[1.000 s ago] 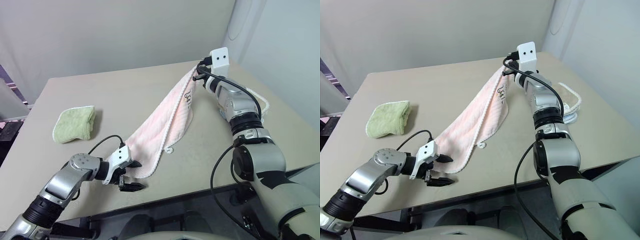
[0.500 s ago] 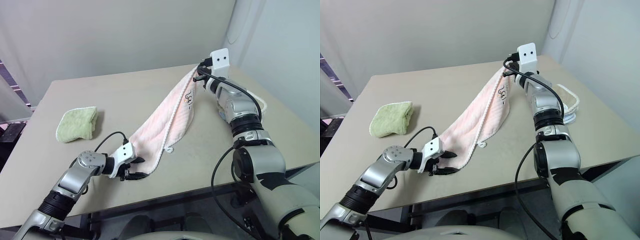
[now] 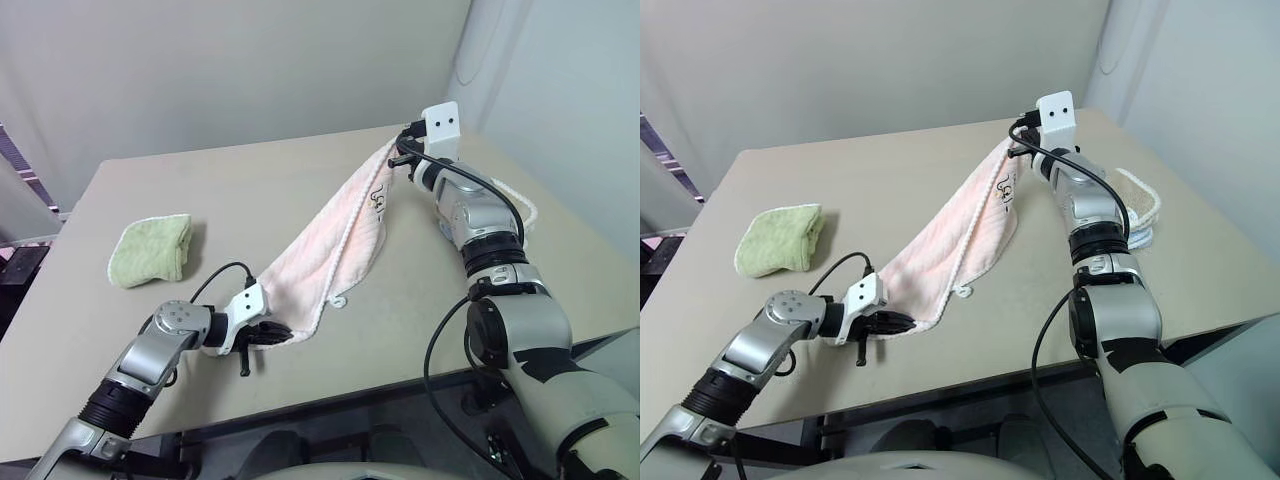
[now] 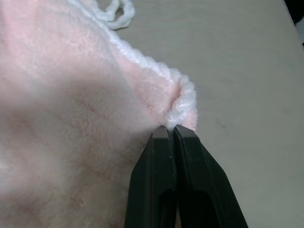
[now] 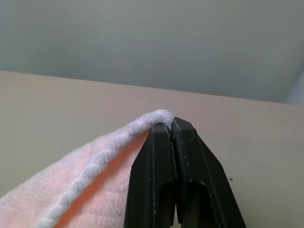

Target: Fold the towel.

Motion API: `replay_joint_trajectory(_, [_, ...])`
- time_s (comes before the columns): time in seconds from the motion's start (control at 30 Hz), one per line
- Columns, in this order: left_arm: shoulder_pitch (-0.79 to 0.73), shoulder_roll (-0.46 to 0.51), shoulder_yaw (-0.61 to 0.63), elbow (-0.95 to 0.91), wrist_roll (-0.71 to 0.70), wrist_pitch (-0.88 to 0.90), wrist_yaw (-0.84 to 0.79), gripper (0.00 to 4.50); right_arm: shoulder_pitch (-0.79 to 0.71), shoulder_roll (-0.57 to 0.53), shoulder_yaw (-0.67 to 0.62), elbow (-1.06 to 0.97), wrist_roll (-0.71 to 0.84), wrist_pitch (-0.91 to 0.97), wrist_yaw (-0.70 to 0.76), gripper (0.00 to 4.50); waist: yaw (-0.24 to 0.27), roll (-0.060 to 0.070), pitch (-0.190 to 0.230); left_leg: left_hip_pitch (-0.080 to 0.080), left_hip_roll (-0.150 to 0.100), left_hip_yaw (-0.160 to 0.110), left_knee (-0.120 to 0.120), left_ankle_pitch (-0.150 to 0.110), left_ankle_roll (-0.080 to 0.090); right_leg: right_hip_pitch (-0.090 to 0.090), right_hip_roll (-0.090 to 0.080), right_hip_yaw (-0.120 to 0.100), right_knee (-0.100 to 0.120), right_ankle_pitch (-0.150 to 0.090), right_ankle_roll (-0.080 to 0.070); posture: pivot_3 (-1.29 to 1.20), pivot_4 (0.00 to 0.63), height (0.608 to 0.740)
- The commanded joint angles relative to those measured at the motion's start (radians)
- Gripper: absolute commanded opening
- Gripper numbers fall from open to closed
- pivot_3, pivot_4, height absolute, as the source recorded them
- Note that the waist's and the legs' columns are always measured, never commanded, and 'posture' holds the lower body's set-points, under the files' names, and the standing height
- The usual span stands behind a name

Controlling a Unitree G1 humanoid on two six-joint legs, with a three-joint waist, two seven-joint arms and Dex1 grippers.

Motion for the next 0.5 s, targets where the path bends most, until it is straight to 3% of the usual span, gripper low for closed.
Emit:
replay_joint_trajectory(0.03, [0.018,0.015,-0.019,-0.009,-0.016,0.019,-0.058,0.03,-0.015,-0.012,-0.006,-0.054,-0.001,-0.007,-0.008,0.0,0.0,0.0,0.0,0.0,0.0,0.0,-0.001,0.0,0.0,-0.001,0.0,0.0,0.0,-0.001,0.0,0.0,0.0,0.74])
replay_joint_trajectory(0.2, [0.009,0.01,-0.003,-0.017,-0.032,0.053,-0.056,0.03,-0.007,-0.013,-0.006,-0.067,0.002,-0.001,-0.005,0.0,0.002,0.0,0.0,-0.001,0.0,0.0,-0.008,0.001,0.002,-0.004,0.0,0.0,0.0,-0.001,0.0,0.0,0.0,0.74])
replay_joint_trajectory(0.3, [0.004,0.008,0.027,-0.035,-0.067,0.085,-0.056,0.71,-0.001,-0.014,-0.005,-0.073,0.001,0.001,-0.004,0.0,0.002,0.0,0.0,-0.001,0.0,0.0,-0.01,0.001,0.002,-0.006,0.001,0.0,0.0,-0.002,0.0,0.0,0.0,0.74])
replay_joint_trajectory(0.43, [-0.017,0.023,0.133,-0.085,-0.182,0.196,-0.047,2.03,0.009,-0.019,-0.008,-0.094,0.005,0.012,-0.001,0.0,0.002,-0.002,0.001,-0.002,0.0,-0.001,-0.01,0.001,0.002,-0.007,0.001,0.0,0.0,-0.002,0.0,0.0,0.0,0.74])
replay_joint_trajectory(0.5, [-0.061,0.049,0.243,-0.089,-0.283,0.297,-0.039,2.03,0.019,-0.026,-0.012,-0.105,0.006,0.016,0.0,0.0,0.001,-0.003,0.002,-0.003,0.0,-0.001,-0.01,0.001,0.002,-0.007,0.001,0.0,0.001,-0.002,0.0,0.0,0.0,0.74])
